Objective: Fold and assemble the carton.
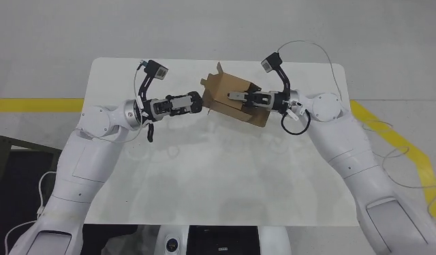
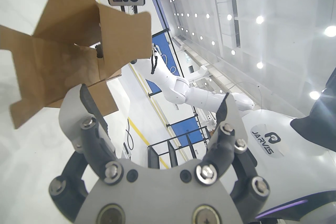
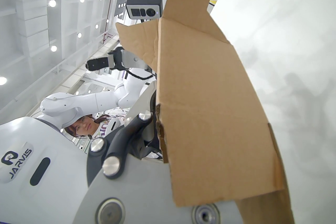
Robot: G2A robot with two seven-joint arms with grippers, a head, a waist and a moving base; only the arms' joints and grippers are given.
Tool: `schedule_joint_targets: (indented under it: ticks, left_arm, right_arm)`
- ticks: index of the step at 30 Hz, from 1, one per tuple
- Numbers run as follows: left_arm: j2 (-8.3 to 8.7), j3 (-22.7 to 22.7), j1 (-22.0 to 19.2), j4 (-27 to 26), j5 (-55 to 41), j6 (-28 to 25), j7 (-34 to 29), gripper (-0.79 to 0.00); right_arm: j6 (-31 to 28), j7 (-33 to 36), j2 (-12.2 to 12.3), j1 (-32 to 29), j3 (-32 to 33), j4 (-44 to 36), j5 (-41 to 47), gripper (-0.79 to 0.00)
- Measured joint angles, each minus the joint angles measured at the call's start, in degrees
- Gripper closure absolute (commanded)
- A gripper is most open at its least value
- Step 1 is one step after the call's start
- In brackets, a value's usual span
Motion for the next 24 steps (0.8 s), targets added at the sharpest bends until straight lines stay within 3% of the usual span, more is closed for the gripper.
schedule_joint_targets:
  ticks: [11,24]
  left_arm:
    - [1.11,-3.8,0.1,5.0,7.3,-2.0,0.7,-0.785]
    - [0.88,-0.5,-0.9,7.0,14.6,-3.8,3.5,-0.785]
  right_arm:
    - [0.6,8.8,0.8,0.5,2.1,-0.7,3.6,0.000]
    - [2.7,11.0,2.4,-0.8,3.4,-7.7,6.9,0.000]
